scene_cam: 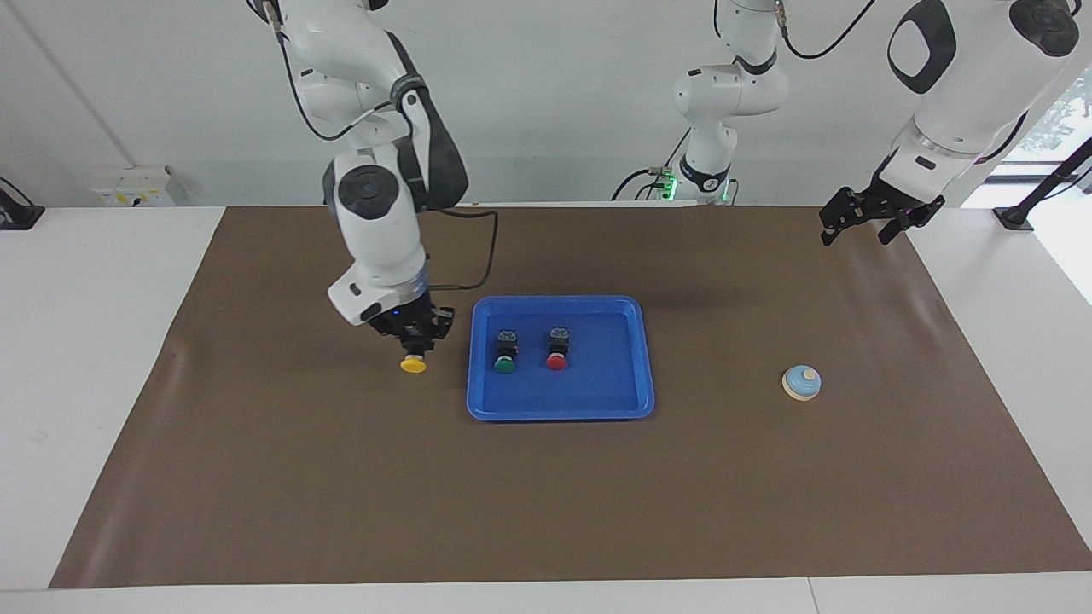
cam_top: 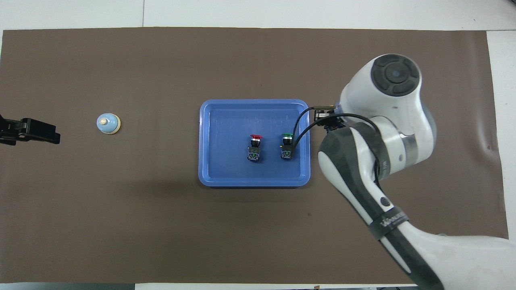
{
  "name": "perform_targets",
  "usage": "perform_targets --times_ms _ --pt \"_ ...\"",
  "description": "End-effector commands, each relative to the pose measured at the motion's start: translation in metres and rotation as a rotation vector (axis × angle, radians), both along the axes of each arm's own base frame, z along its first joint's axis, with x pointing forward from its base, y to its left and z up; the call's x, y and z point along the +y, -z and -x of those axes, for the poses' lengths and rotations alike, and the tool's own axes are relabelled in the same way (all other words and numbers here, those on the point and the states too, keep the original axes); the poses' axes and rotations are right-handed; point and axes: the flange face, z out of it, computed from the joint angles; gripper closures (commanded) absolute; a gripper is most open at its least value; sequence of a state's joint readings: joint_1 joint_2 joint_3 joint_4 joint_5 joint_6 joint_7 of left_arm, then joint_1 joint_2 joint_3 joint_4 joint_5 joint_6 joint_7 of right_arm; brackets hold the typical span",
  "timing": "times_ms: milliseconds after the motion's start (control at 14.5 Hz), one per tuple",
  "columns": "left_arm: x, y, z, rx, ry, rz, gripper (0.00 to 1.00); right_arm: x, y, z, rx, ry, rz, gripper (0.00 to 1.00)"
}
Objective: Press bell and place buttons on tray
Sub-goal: 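Carry the yellow-capped button into the tray beside the red one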
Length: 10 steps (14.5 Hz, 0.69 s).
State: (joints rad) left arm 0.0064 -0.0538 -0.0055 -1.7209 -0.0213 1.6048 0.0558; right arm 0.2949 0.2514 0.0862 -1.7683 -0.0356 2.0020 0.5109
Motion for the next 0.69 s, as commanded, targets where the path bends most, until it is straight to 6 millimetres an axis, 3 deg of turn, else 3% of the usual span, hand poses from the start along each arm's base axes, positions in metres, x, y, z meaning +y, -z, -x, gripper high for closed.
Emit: perform_targets --times_ms 0,206,413,481,619 --pt "0.001 -0.004 -0.001 0.004 -0.006 0.005 0.0 0.071 -0.002 0.011 0.007 0.07 -0.016 1.0" --pt "0.001 -0.004 -0.001 0.004 -0.006 0.005 0.0 0.147 0.007 0.017 0.019 0.071 -0.014 1.0" --pt "0.001 -0.004 -0.001 0.004 -0.006 0.005 0.0 0.205 0.032 0.025 0.015 0.106 -0.017 1.0" --pt "0.001 -0.004 -0.001 0.004 -0.006 0.005 0.0 0.222 0.041 0.031 0.003 0.103 -0.032 1.0" --pt "0.001 -0.003 -0.001 0.005 -0.006 0.005 0.0 0.231 0.054 0.032 -0.014 0.091 -0.045 1.0"
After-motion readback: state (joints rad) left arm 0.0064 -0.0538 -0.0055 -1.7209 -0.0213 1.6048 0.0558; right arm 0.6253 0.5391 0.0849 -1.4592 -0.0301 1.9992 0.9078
